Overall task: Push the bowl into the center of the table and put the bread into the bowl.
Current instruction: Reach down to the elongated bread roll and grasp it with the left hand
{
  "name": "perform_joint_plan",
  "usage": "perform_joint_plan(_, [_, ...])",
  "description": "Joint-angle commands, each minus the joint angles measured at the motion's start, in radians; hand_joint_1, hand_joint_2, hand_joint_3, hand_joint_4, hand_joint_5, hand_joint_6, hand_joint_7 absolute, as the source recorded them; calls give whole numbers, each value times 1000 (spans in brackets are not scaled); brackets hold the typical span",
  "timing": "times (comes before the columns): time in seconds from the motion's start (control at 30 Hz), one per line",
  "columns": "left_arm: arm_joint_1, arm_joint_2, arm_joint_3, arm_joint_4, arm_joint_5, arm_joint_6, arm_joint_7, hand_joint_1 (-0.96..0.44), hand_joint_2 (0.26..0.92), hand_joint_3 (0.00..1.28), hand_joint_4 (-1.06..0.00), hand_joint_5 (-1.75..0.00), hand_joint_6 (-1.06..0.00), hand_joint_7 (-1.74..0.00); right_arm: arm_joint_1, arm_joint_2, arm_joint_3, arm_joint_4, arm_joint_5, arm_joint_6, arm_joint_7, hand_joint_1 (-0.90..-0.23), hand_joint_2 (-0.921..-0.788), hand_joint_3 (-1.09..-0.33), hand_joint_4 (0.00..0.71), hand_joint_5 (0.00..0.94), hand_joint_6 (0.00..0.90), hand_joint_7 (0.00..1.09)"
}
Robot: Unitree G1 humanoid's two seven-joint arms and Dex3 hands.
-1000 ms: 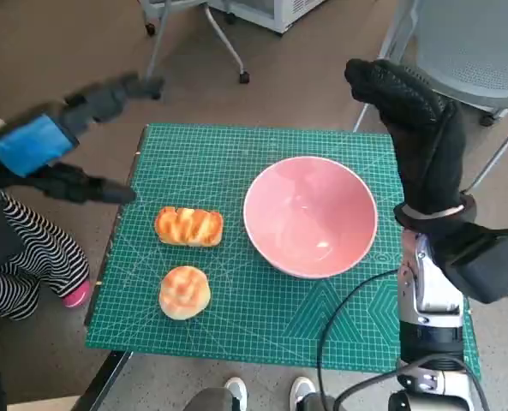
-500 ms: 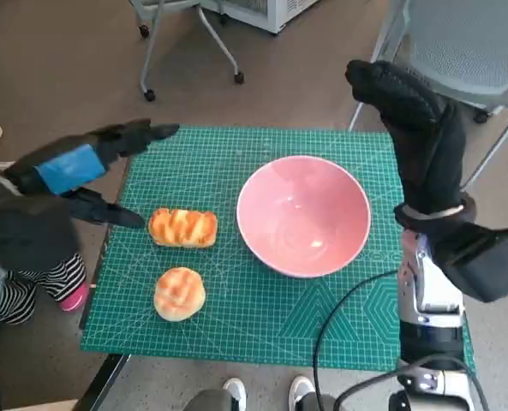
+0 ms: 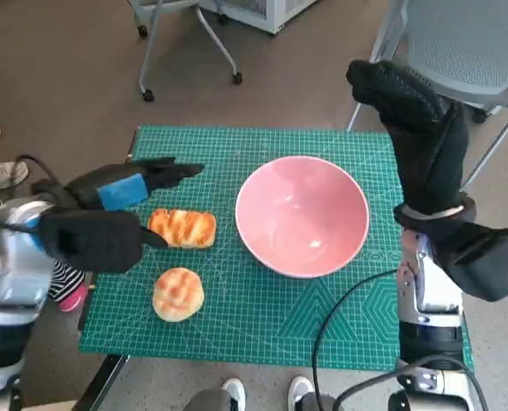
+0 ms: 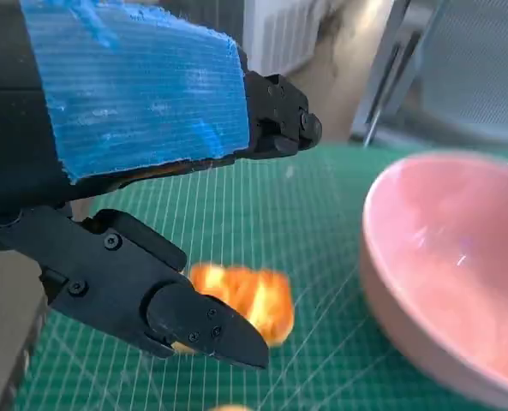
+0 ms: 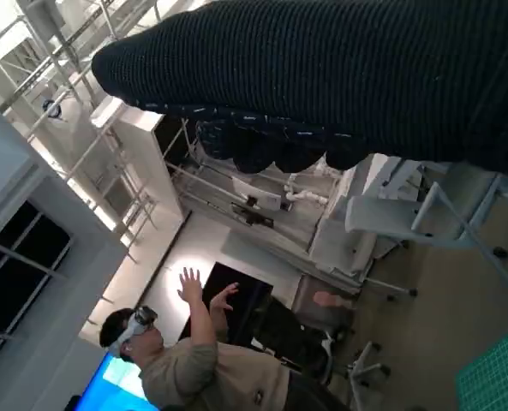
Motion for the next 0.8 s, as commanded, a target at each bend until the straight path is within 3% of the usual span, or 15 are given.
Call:
perform_joint_plan(0.03, [-34,-19,-22,61,18,-22,8,-332,763,2,-133,-1,-246,-22,12,-5,0,3,9,13,13,-685,-921,-706,187,5,-1,596])
perform_joint_plan(0.8, [-106,-130,-148,348,133,-9,39,-298,779,5,-172,-13,-249,-5,30,-14,-7,-25,8,39,11,-670,-921,-699,184,3,-1,599])
